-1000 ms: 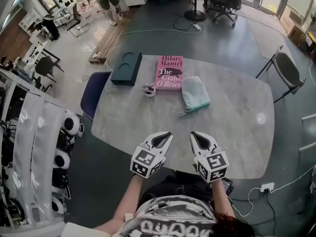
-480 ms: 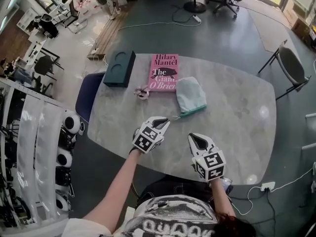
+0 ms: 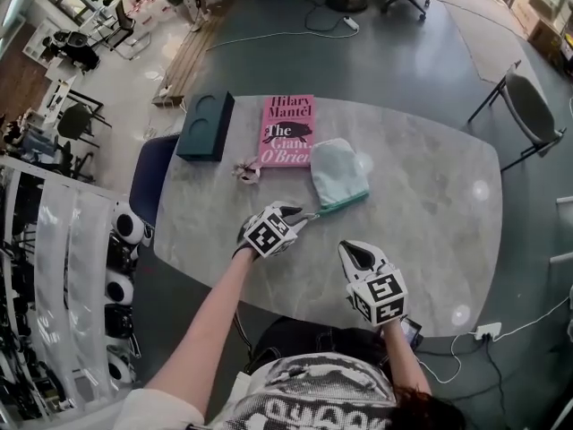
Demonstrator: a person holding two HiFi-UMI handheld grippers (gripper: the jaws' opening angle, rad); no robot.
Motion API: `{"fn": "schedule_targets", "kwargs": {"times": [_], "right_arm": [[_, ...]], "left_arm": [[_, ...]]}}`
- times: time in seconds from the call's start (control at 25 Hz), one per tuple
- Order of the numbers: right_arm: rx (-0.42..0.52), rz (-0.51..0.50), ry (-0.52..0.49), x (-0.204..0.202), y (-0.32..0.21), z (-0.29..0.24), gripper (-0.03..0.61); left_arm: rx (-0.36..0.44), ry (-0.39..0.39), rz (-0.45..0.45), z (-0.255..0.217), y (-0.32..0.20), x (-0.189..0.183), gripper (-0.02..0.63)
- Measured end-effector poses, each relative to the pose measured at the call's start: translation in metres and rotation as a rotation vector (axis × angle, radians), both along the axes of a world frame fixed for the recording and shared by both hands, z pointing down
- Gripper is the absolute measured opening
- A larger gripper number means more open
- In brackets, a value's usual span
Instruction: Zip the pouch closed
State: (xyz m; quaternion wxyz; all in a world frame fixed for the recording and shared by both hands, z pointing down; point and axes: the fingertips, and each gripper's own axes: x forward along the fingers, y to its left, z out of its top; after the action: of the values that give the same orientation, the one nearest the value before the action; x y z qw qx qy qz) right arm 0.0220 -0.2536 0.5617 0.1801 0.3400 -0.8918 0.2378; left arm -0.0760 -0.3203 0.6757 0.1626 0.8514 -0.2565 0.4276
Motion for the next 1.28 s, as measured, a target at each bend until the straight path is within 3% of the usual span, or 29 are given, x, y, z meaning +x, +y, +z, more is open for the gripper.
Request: {"fn": "schedule_targets", "kwargs": {"times": [0.36, 0.52, 0.84, 1.28], "right_arm": [[-0.017, 0.019, 0.021, -0.002, 0.0, 0.008, 0.0], [-0.02, 0.052, 0.045, -0.001, 0.001, 0.01, 0.0], [-0.024, 0.066, 0.115, -0.02, 0.01, 0.027, 0.003], [-0.068, -0.036, 0.25, -0.061, 0.034, 0.071, 0.107]], "left_arm": [[-0.098, -0.013, 0.101, 0.02, 0.001, 0.014, 0.095], [-0.111, 0.008, 0.134, 0.021, 0.009, 0.021, 0.028], [-0.072, 0.149, 0.118, -0.009, 0.032, 0.03, 0.021], [-0.056, 0.211, 0.135, -0.028, 0.085, 0.014, 0.02]]}}
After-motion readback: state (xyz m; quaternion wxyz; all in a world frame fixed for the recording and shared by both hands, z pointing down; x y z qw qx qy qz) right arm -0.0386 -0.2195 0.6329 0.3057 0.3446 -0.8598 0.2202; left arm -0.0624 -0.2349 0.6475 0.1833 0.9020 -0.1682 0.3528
